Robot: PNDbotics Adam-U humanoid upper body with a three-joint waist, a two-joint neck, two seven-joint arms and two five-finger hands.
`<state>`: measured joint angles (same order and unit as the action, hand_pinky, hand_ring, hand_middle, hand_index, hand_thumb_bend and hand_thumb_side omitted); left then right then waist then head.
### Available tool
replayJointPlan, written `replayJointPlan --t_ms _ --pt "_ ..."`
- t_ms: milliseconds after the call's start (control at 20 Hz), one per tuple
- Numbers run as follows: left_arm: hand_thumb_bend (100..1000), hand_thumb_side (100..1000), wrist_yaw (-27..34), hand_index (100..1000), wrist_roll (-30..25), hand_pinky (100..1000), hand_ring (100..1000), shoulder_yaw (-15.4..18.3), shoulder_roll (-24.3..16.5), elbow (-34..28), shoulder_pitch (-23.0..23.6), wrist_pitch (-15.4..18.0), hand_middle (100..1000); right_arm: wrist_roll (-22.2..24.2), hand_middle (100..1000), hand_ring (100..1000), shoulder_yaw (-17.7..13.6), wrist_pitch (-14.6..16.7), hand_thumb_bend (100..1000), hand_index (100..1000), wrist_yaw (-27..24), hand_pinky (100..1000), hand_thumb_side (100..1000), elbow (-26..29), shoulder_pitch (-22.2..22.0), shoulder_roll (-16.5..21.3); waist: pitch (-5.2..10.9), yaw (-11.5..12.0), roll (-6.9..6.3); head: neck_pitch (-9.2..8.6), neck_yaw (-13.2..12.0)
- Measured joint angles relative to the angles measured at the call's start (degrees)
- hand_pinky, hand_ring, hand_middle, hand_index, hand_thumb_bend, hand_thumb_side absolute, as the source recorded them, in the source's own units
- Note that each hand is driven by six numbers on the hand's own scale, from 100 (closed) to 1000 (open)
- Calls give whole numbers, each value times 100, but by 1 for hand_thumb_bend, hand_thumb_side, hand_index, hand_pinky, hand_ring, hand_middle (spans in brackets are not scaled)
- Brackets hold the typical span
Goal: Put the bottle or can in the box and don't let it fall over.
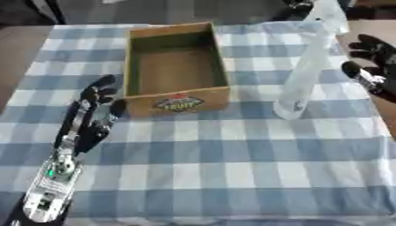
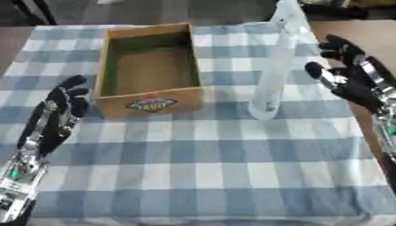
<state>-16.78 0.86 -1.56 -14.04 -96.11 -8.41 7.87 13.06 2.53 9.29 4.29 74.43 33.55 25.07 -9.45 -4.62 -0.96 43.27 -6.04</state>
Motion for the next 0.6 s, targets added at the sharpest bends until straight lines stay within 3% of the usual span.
replayJointPlan --t_ms 100,150,350,600 --pt "608 861 1 942 -8 835 831 -1 1 0 -4 0 863 3 889 924 1 10 546 1000 6 688 597 -72 82 -10 0 4 0 0 11" --pt "607 862 1 942 -12 835 831 -1 1 0 -6 3 863 5 889 924 2 16 489 1000 8 688 617 -100 121 -12 0 6 0 0 13" --pt "605 863 4 942 -20 835 830 -3 3 0 -13 9 863 -3 888 922 3 27 413 1000 18 686 643 -185 265 -22 0 22 0 0 29" --pt "601 866 15 942 -28 836 830 -18 40 0 -14 14 863 -3 887 919 40 25 390 1000 18 686 651 -259 408 -88 0 40 1 1 54"
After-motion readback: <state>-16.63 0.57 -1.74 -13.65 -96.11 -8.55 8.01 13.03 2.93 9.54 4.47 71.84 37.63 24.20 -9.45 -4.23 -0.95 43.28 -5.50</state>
